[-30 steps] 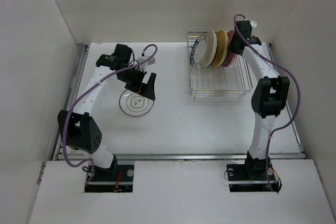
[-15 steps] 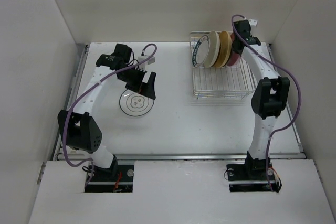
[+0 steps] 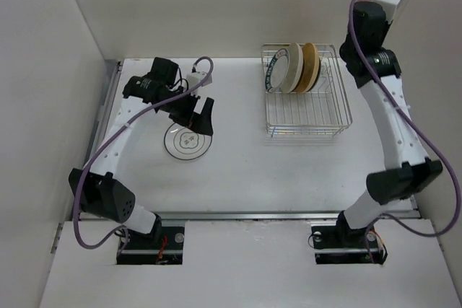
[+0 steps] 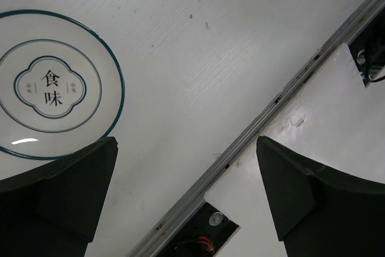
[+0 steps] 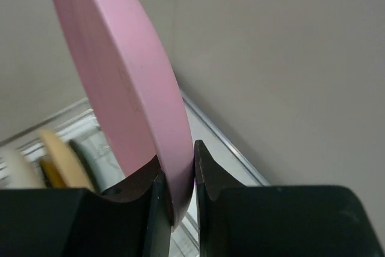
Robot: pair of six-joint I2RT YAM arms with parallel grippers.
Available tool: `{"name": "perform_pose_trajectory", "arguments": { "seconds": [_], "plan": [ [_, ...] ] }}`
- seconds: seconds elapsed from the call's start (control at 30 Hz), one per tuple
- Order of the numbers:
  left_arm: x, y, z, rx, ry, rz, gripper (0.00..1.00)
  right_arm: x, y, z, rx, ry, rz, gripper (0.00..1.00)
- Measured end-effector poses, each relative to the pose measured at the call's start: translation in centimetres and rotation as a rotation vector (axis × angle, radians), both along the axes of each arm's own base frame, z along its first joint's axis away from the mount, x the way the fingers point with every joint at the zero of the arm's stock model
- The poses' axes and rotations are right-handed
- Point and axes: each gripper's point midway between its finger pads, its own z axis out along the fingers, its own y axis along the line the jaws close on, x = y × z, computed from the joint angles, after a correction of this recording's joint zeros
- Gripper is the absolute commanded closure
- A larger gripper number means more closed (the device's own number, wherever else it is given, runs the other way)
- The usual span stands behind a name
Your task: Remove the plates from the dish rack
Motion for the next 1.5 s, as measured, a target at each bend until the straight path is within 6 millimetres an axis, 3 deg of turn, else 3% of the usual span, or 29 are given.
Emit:
{"name": "perform_pose_trajectory", "arguments": {
  "seconds": [0.1, 0.23, 0.37, 0.47, 0.53, 0.63, 0.67, 0.77, 0.8, 0.9, 1.0, 1.1, 1.13, 1.23, 1.3, 1.37, 1.5],
  "plan": [
    [-0.5, 0.1, 1.6, -0.017, -0.043, 0.016, 0.0, -2.5, 4.2, 2.0, 0.048, -0.056, 0.221, 1.0],
    [-0.9, 0.2, 3.8, -0.05, -0.112, 0.042, 0.0, -5.5, 14.1, 0.6, 0.189, -0.075, 0.746, 1.0],
    [-0.6, 0.6, 5.2, -0.06, -0.19, 0.081, 0.0, -8.6, 24.4, -5.8, 0.369, 0.039, 1.24, 1.0],
    [0.0, 1.4, 4.7, -0.02, -0.212, 0.138, 0.0, -11.3, 31.1, -12.1, 0.515, 0.221, 1.493, 1.0],
    [0.4, 2.0, 4.0, 0.013, -0.212, 0.171, 0.0, -13.5, 34.3, -15.2, 0.588, 0.337, 1.607, 1.0],
    [0.7, 2.8, 2.6, 0.06, -0.199, 0.208, 0.07, -16.2, 37.6, -16.8, 0.644, 0.423, 1.733, 1.0],
    [0.6, 3.0, 2.2, 0.07, -0.191, 0.214, 0.21, -16.8, 38.3, -16.7, 0.645, 0.426, 1.765, 1.0],
    [0.3, 3.1, 2.1, 0.075, -0.174, 0.224, 0.48, -17.0, 39.1, -16.8, 0.64, 0.42, 1.786, 1.0],
    [0.3, 2.8, 2.2, 0.068, -0.175, 0.218, 0.72, -16.8, 39.2, -16.9, 0.641, 0.418, 1.786, 1.0],
    [-0.4, 2.6, 2.1, 0.062, -0.148, 0.207, 1.0, -15.9, 39.6, -17.6, 0.63, 0.412, 1.779, 1.0],
    [-1.3, 2.9, 2.0, 0.074, -0.127, 0.197, 1.0, -15.2, 39.9, -18.4, 0.632, 0.417, 1.783, 1.0],
    [-1.1, 3.6, 1.9, 0.098, -0.124, 0.221, 1.0, -14.5, 40.8, -18.6, 0.637, 0.427, 1.789, 0.72],
    [-0.8, 4.0, 2.0, 0.103, -0.125, 0.237, 1.0, -14.0, 41.2, -18.4, 0.638, 0.428, 1.784, 0.57],
    [0.9, 4.6, 2.7, 0.096, -0.134, 0.279, 1.0, -11.3, 42.2, -17.3, 0.645, 0.409, 1.725, 0.39],
    [2.8, 5.0, 2.8, 0.082, -0.142, 0.318, 1.0, -9.1, 42.3, -16.0, 0.639, 0.373, 1.662, 0.35],
    [5.1, 5.5, 2.6, 0.062, -0.136, 0.36, 1.0, -6.8, 41.1, -14.6, 0.631, 0.318, 1.566, 0.31],
    [12.3, 7.9, 1.3, -0.037, -0.079, 0.521, 1.0, -3.0, 35.6, -11.8, 0.625, 0.185, 1.342, 0.24]
  ]
}}
